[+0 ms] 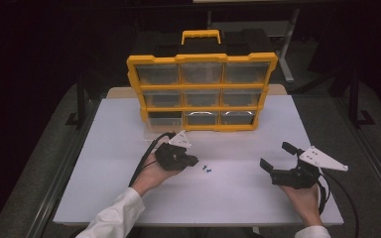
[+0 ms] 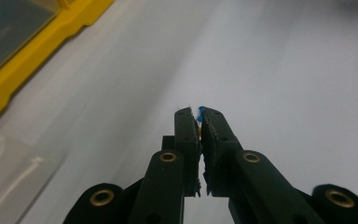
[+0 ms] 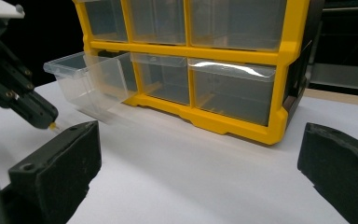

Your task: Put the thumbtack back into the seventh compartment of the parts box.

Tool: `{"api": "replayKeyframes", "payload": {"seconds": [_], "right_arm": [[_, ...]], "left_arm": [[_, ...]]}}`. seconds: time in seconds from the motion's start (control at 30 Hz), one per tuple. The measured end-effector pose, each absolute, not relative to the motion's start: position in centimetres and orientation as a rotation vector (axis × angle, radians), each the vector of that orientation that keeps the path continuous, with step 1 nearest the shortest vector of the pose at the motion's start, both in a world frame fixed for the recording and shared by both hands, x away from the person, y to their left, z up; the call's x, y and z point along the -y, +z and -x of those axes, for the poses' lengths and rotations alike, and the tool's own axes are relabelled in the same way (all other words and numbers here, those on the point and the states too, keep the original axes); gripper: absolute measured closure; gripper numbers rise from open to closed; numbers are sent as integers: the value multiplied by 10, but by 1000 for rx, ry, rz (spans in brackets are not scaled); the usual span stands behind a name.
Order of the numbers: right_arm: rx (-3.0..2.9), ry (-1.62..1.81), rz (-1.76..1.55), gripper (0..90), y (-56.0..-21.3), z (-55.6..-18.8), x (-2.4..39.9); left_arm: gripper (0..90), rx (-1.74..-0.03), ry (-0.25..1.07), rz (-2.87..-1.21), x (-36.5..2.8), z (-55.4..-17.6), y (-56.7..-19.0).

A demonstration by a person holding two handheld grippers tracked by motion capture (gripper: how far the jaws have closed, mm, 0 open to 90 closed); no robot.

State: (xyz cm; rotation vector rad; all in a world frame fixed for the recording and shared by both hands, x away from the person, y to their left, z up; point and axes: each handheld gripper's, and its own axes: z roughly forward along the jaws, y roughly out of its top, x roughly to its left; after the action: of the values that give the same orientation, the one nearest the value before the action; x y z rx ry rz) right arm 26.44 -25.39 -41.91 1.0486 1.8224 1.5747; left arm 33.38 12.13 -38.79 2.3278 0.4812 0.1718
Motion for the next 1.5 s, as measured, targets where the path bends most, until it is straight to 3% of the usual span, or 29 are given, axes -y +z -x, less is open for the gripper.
{"api": "replayKeyframes", "payload": {"seconds": [0.57,1.5], "right_arm": [[-1813,1573,-1052,0,-419,-264,255],[-1820,1567,-1062,0,-421,-264,255]], "left_arm": [[856,-545,273,-2249,-158,-341,-353],[856,-638,354,-2190,-192,-375,-328]]}}
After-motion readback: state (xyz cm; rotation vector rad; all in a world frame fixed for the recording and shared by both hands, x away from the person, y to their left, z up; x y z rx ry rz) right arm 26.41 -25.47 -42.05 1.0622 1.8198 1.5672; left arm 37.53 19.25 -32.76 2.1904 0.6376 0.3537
